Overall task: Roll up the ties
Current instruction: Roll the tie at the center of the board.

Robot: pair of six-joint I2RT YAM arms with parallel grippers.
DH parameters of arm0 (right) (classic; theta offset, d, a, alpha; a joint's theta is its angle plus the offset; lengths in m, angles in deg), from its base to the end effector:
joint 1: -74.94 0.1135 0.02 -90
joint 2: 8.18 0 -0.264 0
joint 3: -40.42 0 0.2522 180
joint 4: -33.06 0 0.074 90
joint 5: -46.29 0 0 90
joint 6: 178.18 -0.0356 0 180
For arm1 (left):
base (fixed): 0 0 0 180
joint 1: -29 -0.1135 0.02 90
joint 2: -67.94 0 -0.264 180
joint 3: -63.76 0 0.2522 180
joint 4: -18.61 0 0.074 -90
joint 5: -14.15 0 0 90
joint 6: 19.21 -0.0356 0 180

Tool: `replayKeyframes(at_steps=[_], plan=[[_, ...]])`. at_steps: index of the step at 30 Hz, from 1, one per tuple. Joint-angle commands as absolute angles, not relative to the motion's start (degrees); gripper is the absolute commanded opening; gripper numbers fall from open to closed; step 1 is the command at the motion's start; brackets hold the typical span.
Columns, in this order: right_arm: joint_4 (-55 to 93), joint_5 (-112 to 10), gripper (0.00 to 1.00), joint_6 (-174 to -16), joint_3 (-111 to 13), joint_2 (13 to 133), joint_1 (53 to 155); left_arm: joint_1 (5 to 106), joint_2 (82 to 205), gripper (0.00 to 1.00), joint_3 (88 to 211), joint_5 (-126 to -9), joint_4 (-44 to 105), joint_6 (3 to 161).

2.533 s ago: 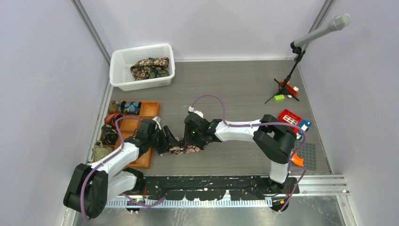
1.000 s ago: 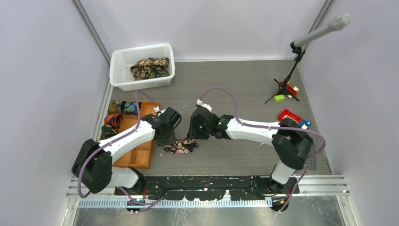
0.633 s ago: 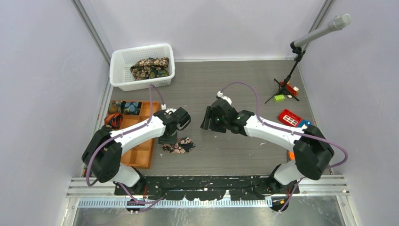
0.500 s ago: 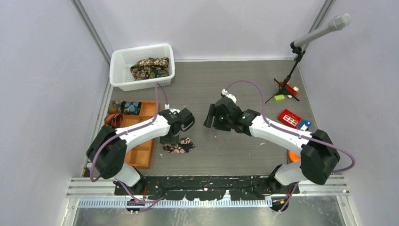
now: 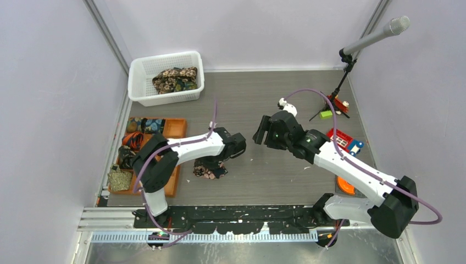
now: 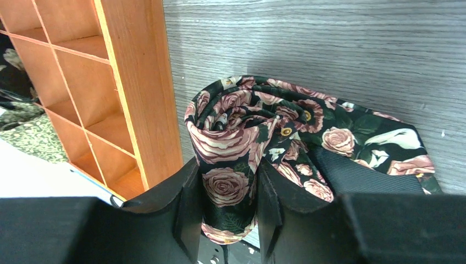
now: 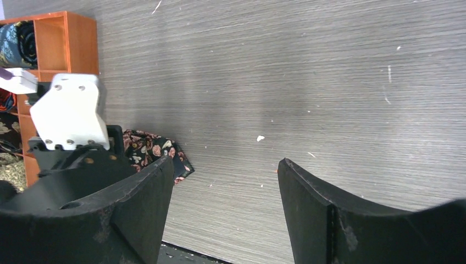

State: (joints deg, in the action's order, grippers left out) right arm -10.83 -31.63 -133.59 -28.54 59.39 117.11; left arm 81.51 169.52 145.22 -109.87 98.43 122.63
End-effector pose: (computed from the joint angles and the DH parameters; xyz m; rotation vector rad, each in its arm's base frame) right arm 0.1915 0.1634 0.2901 0.1759 2.3472 0.5363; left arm 0.1935 -0.2195 0.1834 0.0874 2.6924 0.6902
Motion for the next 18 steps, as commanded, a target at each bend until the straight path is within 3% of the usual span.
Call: replayKeyframes(at_steps=[1, 18], plan=[[-13.54, -28.65, 0.74, -132.31, -29.28, 55.94, 116.49, 84.53, 173.59, 0.37, 149.43, -114.61, 102.14, 127.34], [-17.09, -27.65, 0.75, -132.07, -30.39, 51.33, 115.86, 90.18, 183.72, 0.42, 156.5, -111.97, 102.61, 128.43]])
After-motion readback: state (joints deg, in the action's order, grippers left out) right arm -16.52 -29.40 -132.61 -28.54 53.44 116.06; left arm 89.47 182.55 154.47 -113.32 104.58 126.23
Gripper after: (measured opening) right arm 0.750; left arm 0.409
